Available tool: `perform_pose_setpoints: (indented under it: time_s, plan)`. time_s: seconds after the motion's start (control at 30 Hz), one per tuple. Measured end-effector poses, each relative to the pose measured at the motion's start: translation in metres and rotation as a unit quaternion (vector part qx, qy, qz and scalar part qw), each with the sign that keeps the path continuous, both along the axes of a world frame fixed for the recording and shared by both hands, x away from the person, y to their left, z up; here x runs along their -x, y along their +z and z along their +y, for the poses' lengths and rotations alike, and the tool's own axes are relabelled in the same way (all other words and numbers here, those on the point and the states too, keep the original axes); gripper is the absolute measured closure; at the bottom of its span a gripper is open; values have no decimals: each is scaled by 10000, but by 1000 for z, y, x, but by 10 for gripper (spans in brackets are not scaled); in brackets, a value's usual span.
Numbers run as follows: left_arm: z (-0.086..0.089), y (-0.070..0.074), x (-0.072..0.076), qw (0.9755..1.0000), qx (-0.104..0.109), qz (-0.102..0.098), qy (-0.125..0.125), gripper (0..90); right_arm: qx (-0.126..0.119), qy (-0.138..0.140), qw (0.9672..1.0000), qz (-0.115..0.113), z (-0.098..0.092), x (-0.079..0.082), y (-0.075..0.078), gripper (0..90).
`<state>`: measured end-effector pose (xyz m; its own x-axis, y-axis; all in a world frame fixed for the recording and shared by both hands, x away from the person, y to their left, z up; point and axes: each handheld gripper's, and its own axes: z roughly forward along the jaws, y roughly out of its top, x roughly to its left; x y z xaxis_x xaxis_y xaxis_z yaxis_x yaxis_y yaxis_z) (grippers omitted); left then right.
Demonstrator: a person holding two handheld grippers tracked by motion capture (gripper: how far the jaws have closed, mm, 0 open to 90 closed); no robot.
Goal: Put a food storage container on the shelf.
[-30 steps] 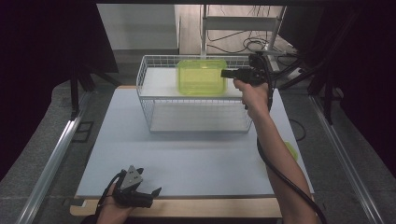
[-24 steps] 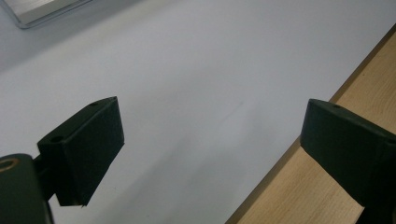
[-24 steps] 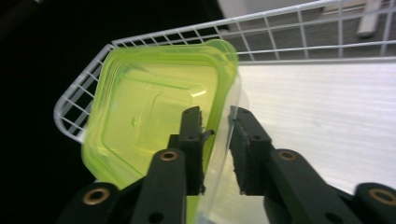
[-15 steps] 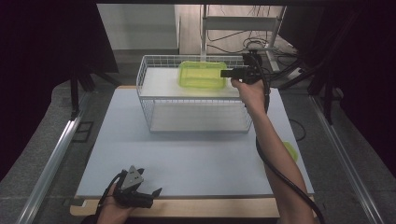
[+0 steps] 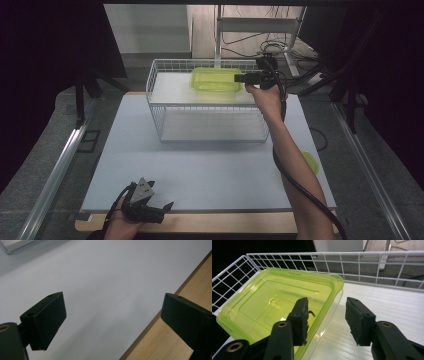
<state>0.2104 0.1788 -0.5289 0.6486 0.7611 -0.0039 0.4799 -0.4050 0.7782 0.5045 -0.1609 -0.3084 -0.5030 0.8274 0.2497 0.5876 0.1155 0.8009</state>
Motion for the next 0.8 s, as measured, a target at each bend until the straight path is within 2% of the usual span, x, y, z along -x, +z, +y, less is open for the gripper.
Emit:
perform_pose_setpoints:
  time_s: [0.23, 0.43, 0.47, 0.5, 0.57, 0.6, 0.73, 0.8]
  plan:
    - [-1, 0, 0, 10000, 2, -8, 8, 62, 32, 173, 9997, -187, -3, 10, 7, 545]
    - [-1, 0, 0, 10000, -8, -1, 12, 62, 166, 550, 9979, -298, -2, 30, 13, 733]
    - [-1, 0, 0, 10000, -15, -3, 11, 62, 166, 550, 9979, -298, -2, 30, 13, 733]
    - [-1, 0, 0, 10000, -13, -4, 13, 62, 178, 661, 9970, -361, -1, 39, 14, 793]
    - [-1, 0, 0, 10000, -11, -5, 18, 62, 174, 717, 9965, -392, 0, 43, 13, 822]
    - [-1, 0, 0, 10000, -19, -4, 19, 62, 205, 851, 9952, -426, 2, 51, 12, 863]
    - [-1, 0, 0, 10000, -29, -1, 12, 62, 264, 994, 9936, -466, 5, 59, 8, 874]
    - [-1, 0, 0, 10000, -35, -8, 14, 62, 380, 1009, 9930, -473, 7, 62, 5, 877]
